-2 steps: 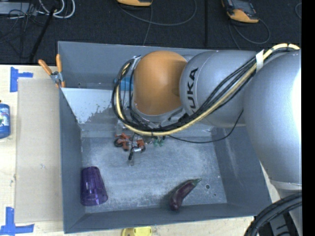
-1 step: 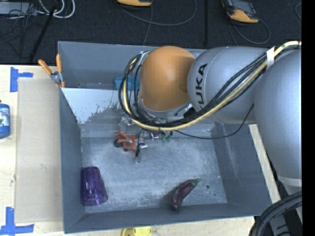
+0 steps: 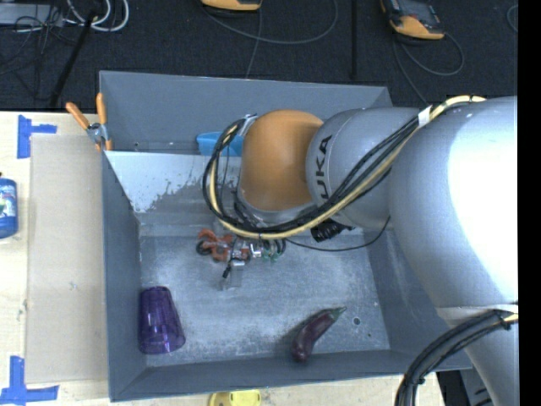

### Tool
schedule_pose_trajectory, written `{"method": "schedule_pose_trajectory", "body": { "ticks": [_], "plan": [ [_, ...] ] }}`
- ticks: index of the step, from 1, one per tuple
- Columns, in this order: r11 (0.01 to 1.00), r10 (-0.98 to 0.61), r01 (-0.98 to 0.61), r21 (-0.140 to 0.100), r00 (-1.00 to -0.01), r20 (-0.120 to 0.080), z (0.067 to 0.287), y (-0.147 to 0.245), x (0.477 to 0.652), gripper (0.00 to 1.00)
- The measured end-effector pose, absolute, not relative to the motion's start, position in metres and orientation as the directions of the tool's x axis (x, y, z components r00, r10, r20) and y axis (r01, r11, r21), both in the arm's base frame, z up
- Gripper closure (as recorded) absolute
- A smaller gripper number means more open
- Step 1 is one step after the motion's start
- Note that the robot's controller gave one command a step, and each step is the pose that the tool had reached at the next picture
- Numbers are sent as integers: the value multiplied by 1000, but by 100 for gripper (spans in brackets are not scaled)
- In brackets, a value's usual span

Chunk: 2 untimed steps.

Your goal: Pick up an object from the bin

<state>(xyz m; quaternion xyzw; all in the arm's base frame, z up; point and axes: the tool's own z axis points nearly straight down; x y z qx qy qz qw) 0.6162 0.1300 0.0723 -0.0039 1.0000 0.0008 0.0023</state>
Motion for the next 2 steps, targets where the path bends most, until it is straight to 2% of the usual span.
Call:
{"method": "schedule_pose_trajectory", "body": {
  "ticks": [1, 2],
  "plan": [
    [988, -156, -156, 1, -988, -5, 73, 126, 624, 100],
    [988, -155, -155, 1, -988, -5, 73, 126, 624, 100]
  ]
}}
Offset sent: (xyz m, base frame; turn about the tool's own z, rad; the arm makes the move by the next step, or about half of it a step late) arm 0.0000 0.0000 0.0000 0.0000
